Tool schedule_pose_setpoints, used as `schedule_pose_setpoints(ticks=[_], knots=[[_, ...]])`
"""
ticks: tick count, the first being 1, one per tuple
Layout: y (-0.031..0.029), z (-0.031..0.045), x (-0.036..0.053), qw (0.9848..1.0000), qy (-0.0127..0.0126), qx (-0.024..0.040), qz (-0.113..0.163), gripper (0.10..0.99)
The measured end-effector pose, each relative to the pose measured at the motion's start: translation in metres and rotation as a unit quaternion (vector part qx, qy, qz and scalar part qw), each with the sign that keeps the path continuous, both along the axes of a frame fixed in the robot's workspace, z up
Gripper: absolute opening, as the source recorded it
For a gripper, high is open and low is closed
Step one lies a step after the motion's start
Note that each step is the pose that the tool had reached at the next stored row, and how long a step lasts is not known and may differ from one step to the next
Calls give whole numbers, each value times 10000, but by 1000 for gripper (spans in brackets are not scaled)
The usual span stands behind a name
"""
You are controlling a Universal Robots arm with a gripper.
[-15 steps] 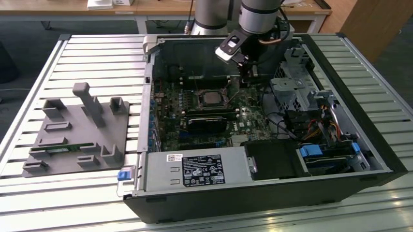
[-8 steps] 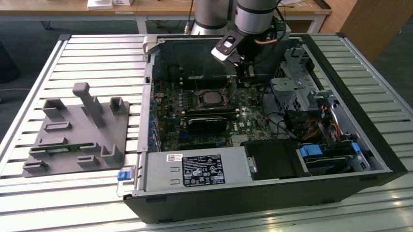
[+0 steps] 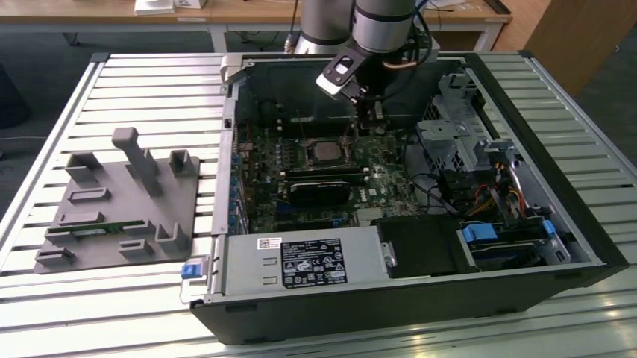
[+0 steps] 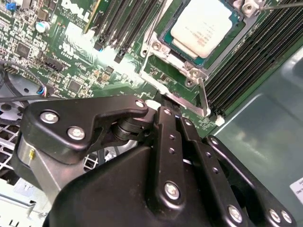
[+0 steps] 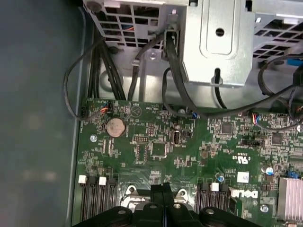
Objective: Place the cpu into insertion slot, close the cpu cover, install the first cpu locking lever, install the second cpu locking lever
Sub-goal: 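Close the cpu cover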
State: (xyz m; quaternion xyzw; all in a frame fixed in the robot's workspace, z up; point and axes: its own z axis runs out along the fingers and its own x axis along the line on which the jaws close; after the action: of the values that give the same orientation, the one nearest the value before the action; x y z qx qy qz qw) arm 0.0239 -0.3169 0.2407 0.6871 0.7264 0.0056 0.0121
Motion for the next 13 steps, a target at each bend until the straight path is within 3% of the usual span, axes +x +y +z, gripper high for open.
schedule_pose_setpoints(ticks=[13], knots=[[0, -12, -136, 10000, 0, -1, 0, 118]])
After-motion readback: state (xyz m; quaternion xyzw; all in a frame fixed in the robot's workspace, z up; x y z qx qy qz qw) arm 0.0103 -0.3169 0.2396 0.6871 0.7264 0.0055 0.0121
